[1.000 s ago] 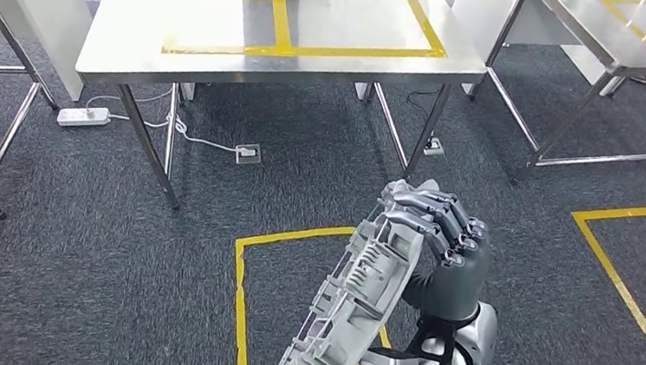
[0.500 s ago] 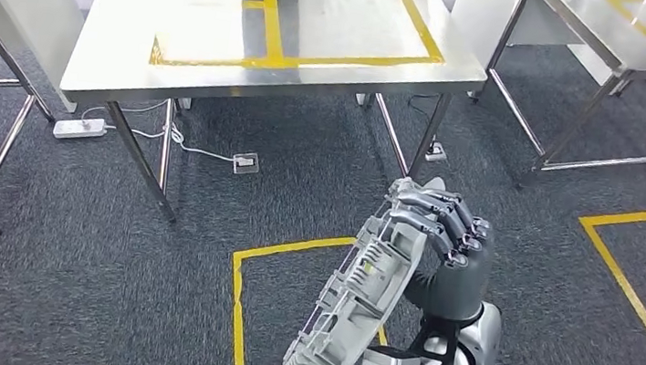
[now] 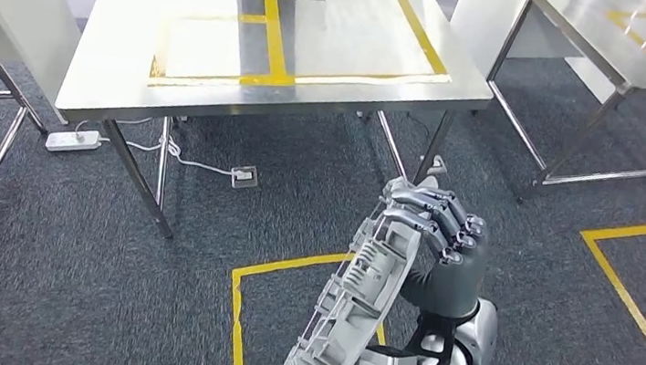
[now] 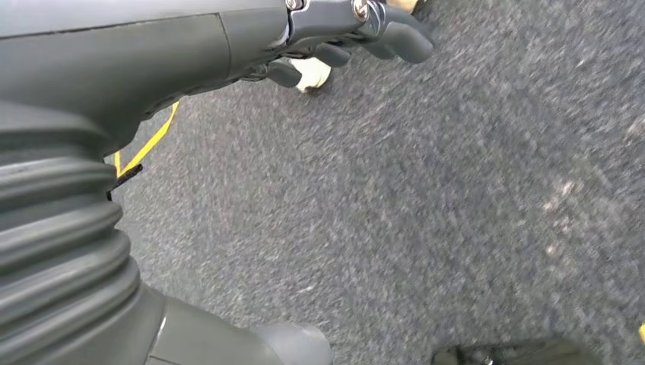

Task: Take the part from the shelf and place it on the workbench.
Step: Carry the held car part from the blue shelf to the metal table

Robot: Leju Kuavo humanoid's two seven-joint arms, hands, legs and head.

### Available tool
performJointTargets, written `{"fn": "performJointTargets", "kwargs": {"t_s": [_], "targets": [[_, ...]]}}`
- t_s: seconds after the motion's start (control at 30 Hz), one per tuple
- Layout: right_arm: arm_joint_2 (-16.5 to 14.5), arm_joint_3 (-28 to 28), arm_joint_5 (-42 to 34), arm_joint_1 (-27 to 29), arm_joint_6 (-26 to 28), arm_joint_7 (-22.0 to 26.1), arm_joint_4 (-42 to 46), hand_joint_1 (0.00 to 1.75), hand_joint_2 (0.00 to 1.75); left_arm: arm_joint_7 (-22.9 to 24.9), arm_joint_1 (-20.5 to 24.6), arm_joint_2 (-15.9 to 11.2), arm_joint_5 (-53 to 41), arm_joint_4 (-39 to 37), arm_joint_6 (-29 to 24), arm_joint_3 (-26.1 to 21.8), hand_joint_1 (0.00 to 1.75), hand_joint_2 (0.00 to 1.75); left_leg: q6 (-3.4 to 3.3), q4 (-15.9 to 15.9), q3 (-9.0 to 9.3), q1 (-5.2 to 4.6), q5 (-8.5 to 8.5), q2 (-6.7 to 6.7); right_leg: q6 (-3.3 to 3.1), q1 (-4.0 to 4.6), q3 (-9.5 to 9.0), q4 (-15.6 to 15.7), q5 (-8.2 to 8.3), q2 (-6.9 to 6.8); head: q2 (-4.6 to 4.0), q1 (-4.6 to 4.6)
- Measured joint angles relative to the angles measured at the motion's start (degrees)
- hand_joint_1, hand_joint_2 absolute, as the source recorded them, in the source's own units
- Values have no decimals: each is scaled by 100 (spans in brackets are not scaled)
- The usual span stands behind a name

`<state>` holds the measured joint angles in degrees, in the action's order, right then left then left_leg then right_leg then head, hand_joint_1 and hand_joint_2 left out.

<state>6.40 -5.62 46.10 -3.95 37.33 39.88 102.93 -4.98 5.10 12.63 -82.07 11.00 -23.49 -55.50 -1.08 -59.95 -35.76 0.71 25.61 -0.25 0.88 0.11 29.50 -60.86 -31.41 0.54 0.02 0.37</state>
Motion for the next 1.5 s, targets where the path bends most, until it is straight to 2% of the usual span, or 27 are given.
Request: {"fn": "performJointTargets", "kwargs": {"t_s": [0.03, 0.13, 0.17, 0.2, 0.27, 0.3, 0.33, 0.4, 0.5, 0.57, 0.63, 0.67, 0.7, 0.73, 0.8, 0.87, 0.93, 1.0, 1.07, 1.17, 1.2, 1.23, 1.3, 1.33, 1.4, 1.43, 1.5], "targets": [[0, 7, 2, 2, -2, -1, 1, 175, 175, 0, 3, 1, -5, 1, 3, 10, 0, 175, -27, 3, 41, 5, 21, -3, 30, -12, 144, -254, -90, -7, 0, 2], [0, 25, 12, 58, -2, -1, 1, 175, 175, 3, 0, -1, -7, 2, 17, 33, 0, 175, -51, 1, 115, 3, 114, -4, 95, -41, 829, -1231, -430, -16, 0, 6], [0, 28, 22, 83, -2, 0, 1, 175, 175, 5, -6, -2, -7, 2, 22, 40, 0, 175, -46, 0, 152, 3, 152, -5, 100, -49, 978, -1340, -428, -17, 0, 7], [-1, 31, 27, 98, -2, 1, 2, 175, 175, 5, -11, -2, -7, 1, 28, 48, 0, 175, -38, 0, 202, 3, 193, -7, 91, -54, 1025, -1246, -301, -20, 0, 7], [-3, 37, 8, 91, -7, 0, 26, 175, 175, 3, -14, 6, -7, 0, 37, 61, 0, 175, -10, 4, 303, 3, 278, -9, 44, -54, 860, -571, 236, -35, 0, 8], [-4, 42, -23, 73, -20, 0, 43, 175, 175, 2, -12, 11, -7, -1, 42, 66, 0, 175, 15, 4, 353, -2, 317, -9, 17, -37, 754, -228, 411, -47, 0, 7], [-5, 50, -63, 48, -50, -1, 63, 175, 175, 0, -8, 15, -7, -1, 44, 69, 0, 175, 46, 11, 384, -6, 352, -8, -8, -19, 680, 5, 481, -58, 0, 8], [-7, 73, -163, -7, -155, -1, 109, 175, 175, -4, -4, 17, -8, -1, 47, 80, 0, 175, 130, -8, 454, -17, 363, -3, -73, 14, 625, 154, 439, -60, 0, 10], [-9, 94, -246, -124, -327, 1, 197, 175, 175, -19, 4, 15, -1, 1, 48, 107, 0, 175, 240, -189, 455, -15, 409, 2, -201, -10, 457, 215, 501, -48, 0, 0], [-12, 95, -225, -247, -413, 6, 235, 175, 175, -31, 18, 15, 24, 1, 45, 116, 0, 175, 273, -669, 188, -7, 631, 1, -257, -17, 366, 225, 476, -50, 0, -15], [-15, 95, -192, -342, -480, 2, 244, 175, 175, -25, 18, 16, 46, -1, 43, 119, 0, 175, 296, -1283, -229, -7, 876, 0, -292, 1, 308, 224, 417, -46, 0, -19], [-15, 95, -181, -368, -508, -1, 244, 175, 175, -15, 11, 17, 49, -2, 43, 119, 0, 175, 299, -1435, -379, -8, 907, 0, -299, 11, 273, 224, 383, -43, 0, -20], [-15, 95, -183, -386, -537, -2, 244, 175, 175, -5, 2, 18, 51, -2, 43, 119, 0, 175, 293, -1400, -438, -10, 822, 0, -301, 19, 230, 223, 346, -38, 0, -19], [-14, 95, -209, -402, -581, -1, 246, 175, 175, 2, -5, 19, 51, -2, 43, 119, 0, 175, 275, -1170, -399, -14, 620, 0, -298, 26, 176, 223, 304, -33, 0, -19], [-14, 89, -326, -428, -681, 1, 263, 175, 175, 14, -12, 19, 44, -2, 55, 119, 0, 175, 215, -457, -181, -41, 159, 0, -273, 39, 63, 217, 216, -29, 0, -19], [-12, 76, -447, -447, -760, 1, 310, 175, 175, 36, -13, 24, 35, -2, 80, 121, 0, 175, 142, -64, -36, -77, 106, 1, -214, 47, 13, 219, 140, -29, 0, -19], [-9, 60, -507, -460, -800, 4, 378, 175, 175, 56, -33, 34, 33, -3, 96, 122, 0, 175, 65, -13, 26, -77, 155, -3, -149, 55, -9, 168, 134, -24, 0, -16], [2, 47, -527, -491, -837, 5, 442, 175, 175, 55, -53, 50, 33, -3, 101, 123, 0, 175, -9, 37, 130, -47, 75, -4, -92, 50, 12, -3, 108, -24, 0, -2], [17, 40, -531, -558, -901, 4, 481, 175, 175, 33, -38, 63, 23, -2, 108, 127, 0, 175, -48, 51, 205, -27, 99, -1, -18, 19, 269, -446, -73, -28, 0, 22], [34, 39, -522, -613, -998, 0, 493, 175, 175, -26, -17, 70, 81, -1, 159, 143, 0, 175, -51, 50, 256, -15, 171, -5, 83, -52, 918, -1277, -405, -30, 0, 39], [44, 43, -508, -618, -1022, -2, 493, 175, 175, -56, -15, 70, 160, -1, 191, 141, 0, 175, -36, 50, 289, -6, 205, -9, 103, -76, 1025, -1297, -362, -30, 0, 41], [54, 48, -490, -630, -1049, -4, 493, 175, 175, -83, -11, 71, 248, -1, 225, 132, 0, 175, -15, 49, 335, 6, 244, -12, 117, -97, 1035, -1126, -193, -32, 0, 40], [74, 64, -440, -691, -1117, -15, 492, 175, 175, -103, 6, 73, 331, -1, 269, 113, 0, 175, 43, 46, 436, 31, 332, -12, 139, -122, 849, -405, 364, -51, 0, 45], [79, 71, -417, -748, -1157, -24, 485, 175, 175, -99, 22, 68, 314, 1, 285, 108, 0, 175, 81, 45, 472, 35, 373, -12, 131, -118, 763, -110, 491, -68, 0, 49], [89, 77, -375, -873, -1225, -46, 466, 175, 175, -82, 65, 58, 255, 5, 307, 109, 0, 175, 174, 39, 508, 27, 427, -5, 72, -100, 685, 149, 549, -86, 0, 50], [95, 78, -362, -930, -1249, -54, 454, 175, 175, -74, 85, 52, 231, 8, 315, 109, 0, 175, 218, 33, 540, 24, 434, -2, 20, -91, 665, 149, 511, -81, 0, 50], [109, 78, -346, -1004, -1274, -61, 445, 175, 175, -66, 116, 47, 215, 10, 320, 111, 0, 175, 281, -55, 579, 33, 469, 4, -76, -99, 577, 171, 578, -65, 0, 45]]}}
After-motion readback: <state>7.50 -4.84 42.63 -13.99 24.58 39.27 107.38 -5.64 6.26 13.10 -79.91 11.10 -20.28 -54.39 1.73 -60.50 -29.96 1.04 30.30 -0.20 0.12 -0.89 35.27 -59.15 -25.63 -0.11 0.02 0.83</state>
